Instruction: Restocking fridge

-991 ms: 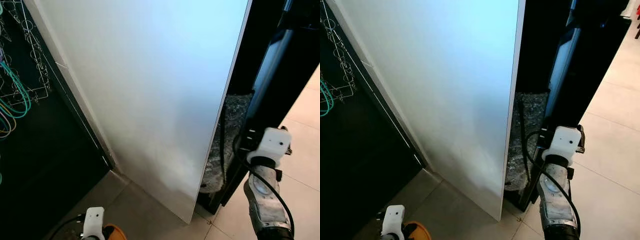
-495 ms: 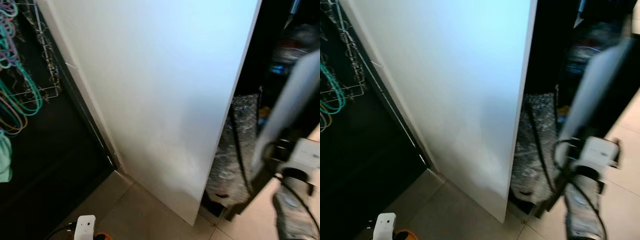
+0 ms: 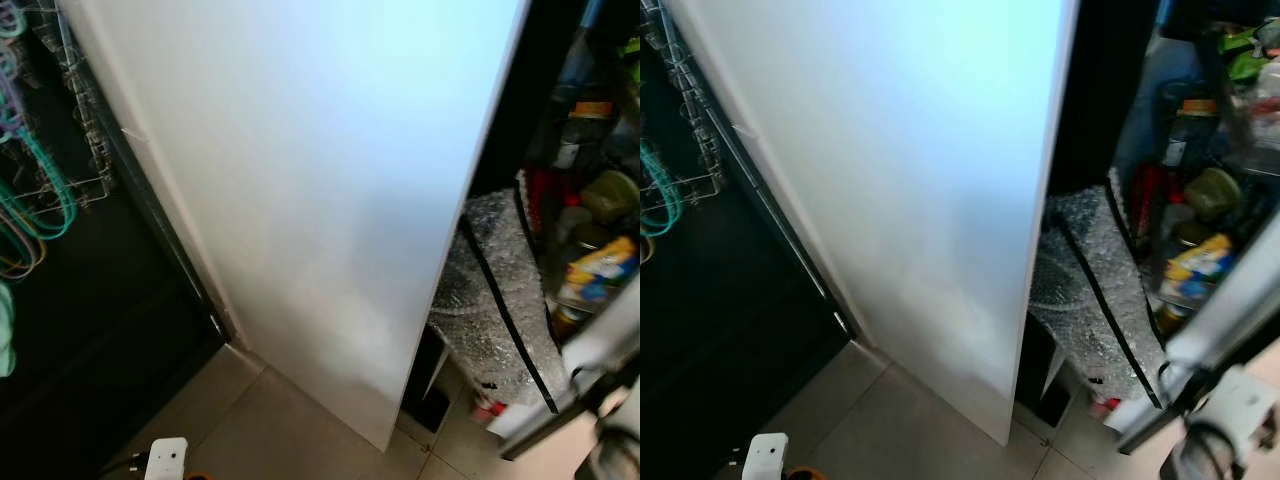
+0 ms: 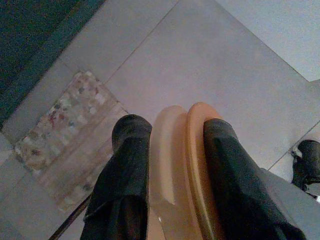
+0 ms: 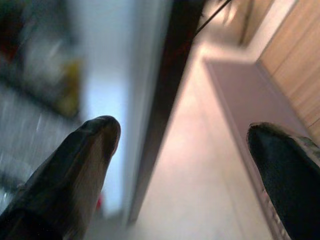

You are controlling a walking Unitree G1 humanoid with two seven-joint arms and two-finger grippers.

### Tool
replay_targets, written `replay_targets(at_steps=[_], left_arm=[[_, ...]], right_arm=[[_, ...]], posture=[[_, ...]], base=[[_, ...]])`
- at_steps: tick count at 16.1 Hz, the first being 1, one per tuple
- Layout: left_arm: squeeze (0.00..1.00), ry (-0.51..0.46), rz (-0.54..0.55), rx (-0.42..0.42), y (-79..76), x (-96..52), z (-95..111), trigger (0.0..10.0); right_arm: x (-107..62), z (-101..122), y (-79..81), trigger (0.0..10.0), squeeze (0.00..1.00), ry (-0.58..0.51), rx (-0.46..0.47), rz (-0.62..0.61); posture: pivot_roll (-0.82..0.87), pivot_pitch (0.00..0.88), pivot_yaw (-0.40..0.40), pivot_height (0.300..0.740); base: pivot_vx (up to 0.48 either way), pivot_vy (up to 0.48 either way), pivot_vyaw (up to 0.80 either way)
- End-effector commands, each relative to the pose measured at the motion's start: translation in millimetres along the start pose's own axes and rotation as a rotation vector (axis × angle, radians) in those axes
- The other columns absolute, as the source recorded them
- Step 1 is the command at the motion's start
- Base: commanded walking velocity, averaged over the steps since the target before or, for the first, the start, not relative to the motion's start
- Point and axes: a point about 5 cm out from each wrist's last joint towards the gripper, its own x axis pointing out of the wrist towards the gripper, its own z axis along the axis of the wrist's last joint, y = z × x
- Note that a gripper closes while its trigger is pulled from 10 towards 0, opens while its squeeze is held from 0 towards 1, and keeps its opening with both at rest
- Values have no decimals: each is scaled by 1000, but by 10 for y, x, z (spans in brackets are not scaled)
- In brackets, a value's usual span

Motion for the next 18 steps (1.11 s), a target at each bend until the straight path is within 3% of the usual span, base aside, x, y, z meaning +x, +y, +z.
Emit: replay_targets(at_steps=[1, 4, 8, 12, 14, 16, 18], left_arm=[[0, 72, -43, 9, -80, -25, -169, 10000], [0, 61, -42, 9, -68, -16, -129, 10000], [0, 37, -55, 11, -150, 15, -35, 10000], [0, 32, -59, 12, -163, 24, -4, 10000], [0, 33, -49, 8, -66, 11, -12, 10000], [0, 47, -34, 14, 83, -26, -77, 10000], [0, 65, -35, 32, 129, -52, -143, 10000]], right_arm=[[-94, -263, 150, 10000, 0, 110, -30, 117], [-297, -709, 218, 10000, 0, 296, -126, 219], [-609, -1108, 280, 10000, 0, 469, -234, 365], [-783, -1285, 303, 10000, 0, 575, -259, 462], [-896, -1415, 215, 10000, 0, 646, -302, 463], [-938, -1453, 200, 10000, 0, 673, -261, 444], [-956, -1466, 206, 10000, 0, 683, -253, 447]], posture=[[-60, 44, 64, 740], [-57, 42, 64, 740], [-54, 40, 68, 740], [-61, 38, 71, 740], [-44, 33, 67, 740], [-45, 29, 68, 740], [-49, 21, 73, 740]], base=[[0, 0, 0], [0, 0, 0], [0, 0, 0], [0, 0, 0], [0, 0, 0], [0, 0, 0], [0, 0, 0]])
